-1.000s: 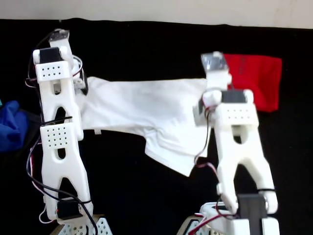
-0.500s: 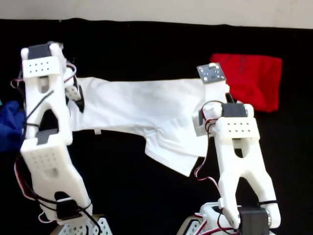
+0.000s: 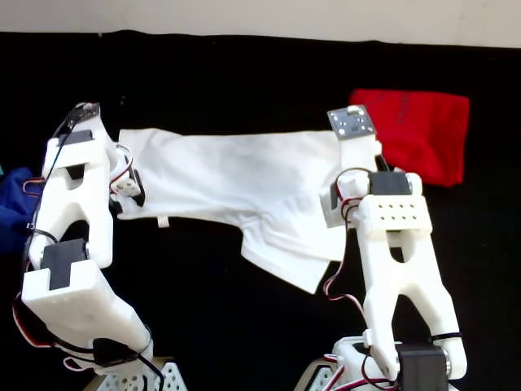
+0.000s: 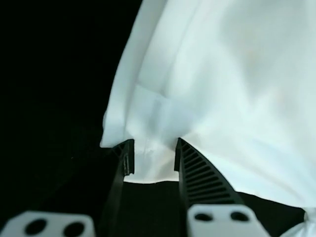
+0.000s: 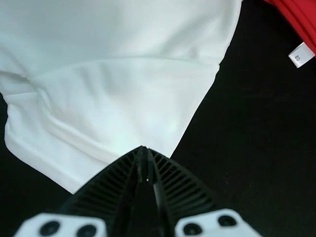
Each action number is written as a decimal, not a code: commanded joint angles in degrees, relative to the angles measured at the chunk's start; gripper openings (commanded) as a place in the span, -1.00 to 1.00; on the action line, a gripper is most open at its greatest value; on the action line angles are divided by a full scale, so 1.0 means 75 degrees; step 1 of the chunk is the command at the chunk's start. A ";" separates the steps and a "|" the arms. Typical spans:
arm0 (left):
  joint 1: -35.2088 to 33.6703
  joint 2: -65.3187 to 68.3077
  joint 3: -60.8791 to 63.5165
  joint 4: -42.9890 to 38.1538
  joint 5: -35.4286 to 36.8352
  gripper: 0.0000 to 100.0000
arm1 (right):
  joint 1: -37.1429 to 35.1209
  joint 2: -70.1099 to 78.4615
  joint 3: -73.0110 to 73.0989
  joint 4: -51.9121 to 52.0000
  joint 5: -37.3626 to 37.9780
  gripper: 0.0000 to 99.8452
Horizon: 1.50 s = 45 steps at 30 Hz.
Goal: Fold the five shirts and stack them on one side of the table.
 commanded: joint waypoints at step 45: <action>-0.0322 -0.0639 -0.0803 -0.0176 -0.1629 -0.69 | -0.2280 0.0463 0.0053 0.0088 0.0105 -0.67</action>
